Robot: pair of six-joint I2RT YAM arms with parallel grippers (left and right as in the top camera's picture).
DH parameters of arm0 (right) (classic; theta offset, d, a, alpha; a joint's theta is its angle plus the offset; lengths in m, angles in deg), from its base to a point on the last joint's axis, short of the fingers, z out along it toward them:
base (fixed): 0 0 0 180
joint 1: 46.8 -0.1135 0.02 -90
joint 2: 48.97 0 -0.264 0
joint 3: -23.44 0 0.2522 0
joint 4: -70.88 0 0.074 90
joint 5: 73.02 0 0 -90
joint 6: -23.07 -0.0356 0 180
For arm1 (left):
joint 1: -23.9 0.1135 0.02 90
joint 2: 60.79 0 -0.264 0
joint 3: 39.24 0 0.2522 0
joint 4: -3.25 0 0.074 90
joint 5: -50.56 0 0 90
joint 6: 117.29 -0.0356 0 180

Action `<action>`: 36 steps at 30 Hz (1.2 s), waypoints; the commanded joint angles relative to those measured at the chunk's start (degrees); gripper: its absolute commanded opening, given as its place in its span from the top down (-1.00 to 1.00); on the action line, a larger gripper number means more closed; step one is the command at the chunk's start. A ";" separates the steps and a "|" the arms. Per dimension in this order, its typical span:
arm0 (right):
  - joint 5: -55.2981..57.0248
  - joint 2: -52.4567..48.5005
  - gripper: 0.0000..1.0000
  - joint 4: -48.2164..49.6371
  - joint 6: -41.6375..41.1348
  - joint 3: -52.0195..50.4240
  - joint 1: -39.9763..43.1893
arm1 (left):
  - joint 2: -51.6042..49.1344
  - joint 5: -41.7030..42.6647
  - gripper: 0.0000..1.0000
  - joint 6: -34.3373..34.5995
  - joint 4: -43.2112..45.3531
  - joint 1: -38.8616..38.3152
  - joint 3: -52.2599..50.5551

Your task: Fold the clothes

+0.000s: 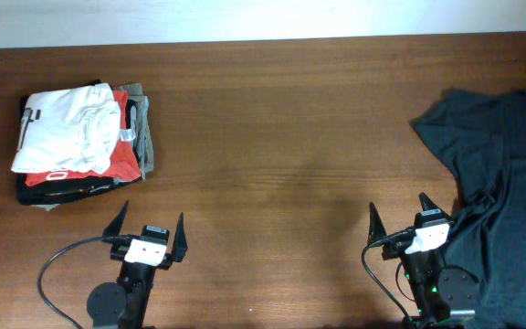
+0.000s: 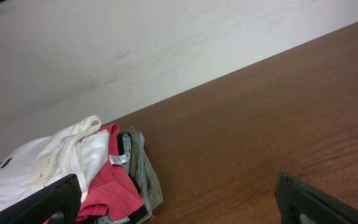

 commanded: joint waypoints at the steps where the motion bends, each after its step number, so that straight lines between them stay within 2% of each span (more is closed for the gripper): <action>1: -0.72 0.37 -0.97 -0.33 0.33 -0.26 0.33 | 0.00 0.46 -0.98 0.76 -0.22 -0.28 -0.24; 32: -0.74 0.37 -0.97 -0.31 0.33 -0.26 0.33 | 0.00 0.50 -0.98 0.76 -0.20 -0.31 -0.24; 33: -0.74 0.37 -0.98 -0.31 0.33 -0.26 0.33 | 0.00 1.55 -0.99 0.76 -0.17 -0.31 -0.24; 36: -0.76 0.37 -0.97 -0.33 0.33 -0.26 0.33 | 0.00 11.58 -0.98 0.76 0.81 -0.31 -0.22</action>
